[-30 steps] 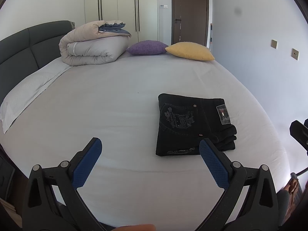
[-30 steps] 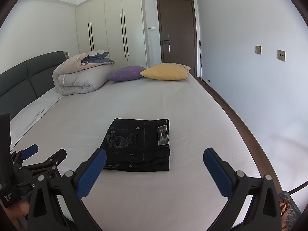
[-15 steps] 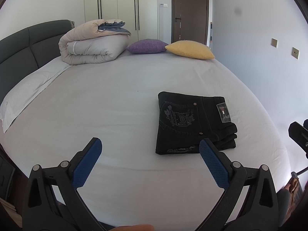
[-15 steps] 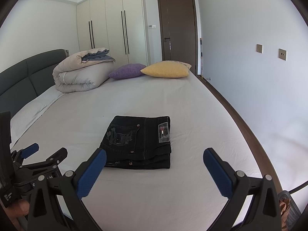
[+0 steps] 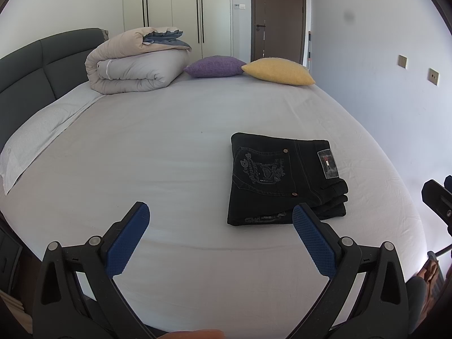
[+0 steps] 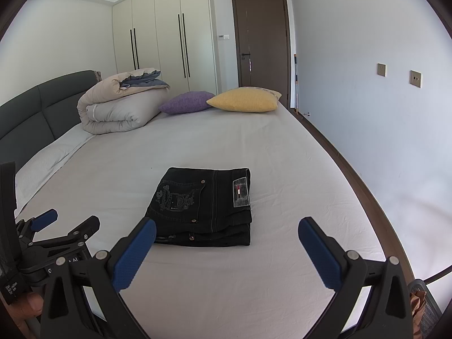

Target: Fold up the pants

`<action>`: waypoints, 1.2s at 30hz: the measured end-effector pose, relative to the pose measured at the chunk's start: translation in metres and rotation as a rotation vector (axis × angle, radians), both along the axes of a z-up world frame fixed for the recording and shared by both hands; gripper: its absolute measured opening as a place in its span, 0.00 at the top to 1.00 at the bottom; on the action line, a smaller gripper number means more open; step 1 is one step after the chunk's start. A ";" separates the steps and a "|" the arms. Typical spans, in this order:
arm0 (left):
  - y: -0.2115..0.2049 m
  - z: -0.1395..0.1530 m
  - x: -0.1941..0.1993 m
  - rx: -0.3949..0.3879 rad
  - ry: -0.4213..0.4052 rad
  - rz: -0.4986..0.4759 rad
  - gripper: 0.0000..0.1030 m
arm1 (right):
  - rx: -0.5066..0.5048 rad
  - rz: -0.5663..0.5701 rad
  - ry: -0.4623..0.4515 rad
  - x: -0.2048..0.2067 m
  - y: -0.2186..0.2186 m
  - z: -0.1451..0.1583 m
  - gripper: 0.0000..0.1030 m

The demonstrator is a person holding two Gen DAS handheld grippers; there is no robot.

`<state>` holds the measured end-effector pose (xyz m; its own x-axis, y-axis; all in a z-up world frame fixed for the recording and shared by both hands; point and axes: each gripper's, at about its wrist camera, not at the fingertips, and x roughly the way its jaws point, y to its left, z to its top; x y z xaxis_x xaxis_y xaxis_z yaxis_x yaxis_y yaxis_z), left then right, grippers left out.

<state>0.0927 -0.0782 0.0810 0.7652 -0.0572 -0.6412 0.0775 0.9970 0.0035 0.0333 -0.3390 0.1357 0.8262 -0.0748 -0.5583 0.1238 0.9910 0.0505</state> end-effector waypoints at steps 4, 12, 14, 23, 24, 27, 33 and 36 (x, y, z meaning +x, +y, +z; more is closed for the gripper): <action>0.000 -0.002 0.000 0.001 0.001 -0.001 0.00 | 0.000 0.000 0.001 -0.001 0.001 0.000 0.00; -0.001 -0.005 0.000 0.002 0.005 -0.003 0.00 | 0.000 0.000 0.002 -0.001 0.000 -0.003 0.00; -0.001 -0.007 0.000 0.001 0.007 -0.004 0.00 | 0.000 0.001 0.003 -0.001 0.000 -0.003 0.00; 0.000 -0.009 0.000 0.001 0.008 -0.005 0.00 | 0.000 0.001 0.004 -0.001 0.000 -0.002 0.00; 0.000 -0.008 0.000 0.002 0.008 -0.004 0.00 | -0.001 0.001 0.005 -0.001 0.000 -0.002 0.00; 0.000 -0.009 0.000 0.002 0.007 -0.002 0.00 | -0.003 0.002 0.008 -0.003 0.001 -0.007 0.00; 0.000 -0.009 0.001 0.002 0.008 -0.005 0.00 | -0.004 0.003 0.013 -0.006 0.002 -0.012 0.00; 0.001 -0.008 0.001 0.001 0.008 -0.007 0.00 | -0.004 0.004 0.013 -0.004 0.000 -0.011 0.00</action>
